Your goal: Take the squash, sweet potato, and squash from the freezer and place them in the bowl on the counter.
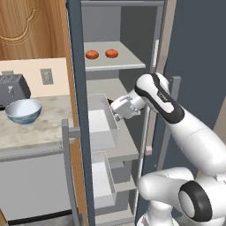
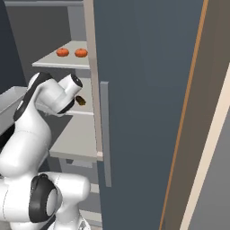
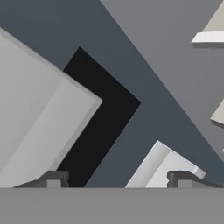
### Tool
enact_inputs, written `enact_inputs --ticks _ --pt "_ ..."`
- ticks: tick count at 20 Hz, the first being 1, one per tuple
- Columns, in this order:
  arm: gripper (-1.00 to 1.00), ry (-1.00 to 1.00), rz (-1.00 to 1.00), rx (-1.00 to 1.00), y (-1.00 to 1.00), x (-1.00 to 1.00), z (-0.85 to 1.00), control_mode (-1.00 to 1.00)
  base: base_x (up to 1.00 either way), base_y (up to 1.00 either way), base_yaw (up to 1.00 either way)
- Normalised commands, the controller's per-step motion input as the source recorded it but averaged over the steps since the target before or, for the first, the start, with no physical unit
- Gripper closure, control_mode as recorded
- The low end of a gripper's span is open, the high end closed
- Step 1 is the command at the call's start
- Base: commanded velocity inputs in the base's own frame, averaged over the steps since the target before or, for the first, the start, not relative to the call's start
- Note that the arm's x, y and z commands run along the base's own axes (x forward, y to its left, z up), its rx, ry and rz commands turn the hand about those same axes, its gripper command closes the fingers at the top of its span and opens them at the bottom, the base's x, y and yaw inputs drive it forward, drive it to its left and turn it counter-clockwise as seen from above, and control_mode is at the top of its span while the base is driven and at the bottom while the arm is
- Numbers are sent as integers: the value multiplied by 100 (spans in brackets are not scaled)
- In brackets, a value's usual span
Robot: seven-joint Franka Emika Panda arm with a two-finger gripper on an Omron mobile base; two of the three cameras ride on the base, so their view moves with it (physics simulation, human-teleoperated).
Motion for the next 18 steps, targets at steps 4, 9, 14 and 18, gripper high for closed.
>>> enact_inputs --ticks 4,9,14,18 --pt "-100 -2 -1 5 -55 -24 19 -100 0 0 0" --pt "-100 -2 -8 2 -46 -27 2 -100 0 0 0" --pt "-100 -1 0 -1 0 -5 -4 -100 0 0 0" --pt "-100 -20 0 -17 1 -40 -13 -100 0 0 0"
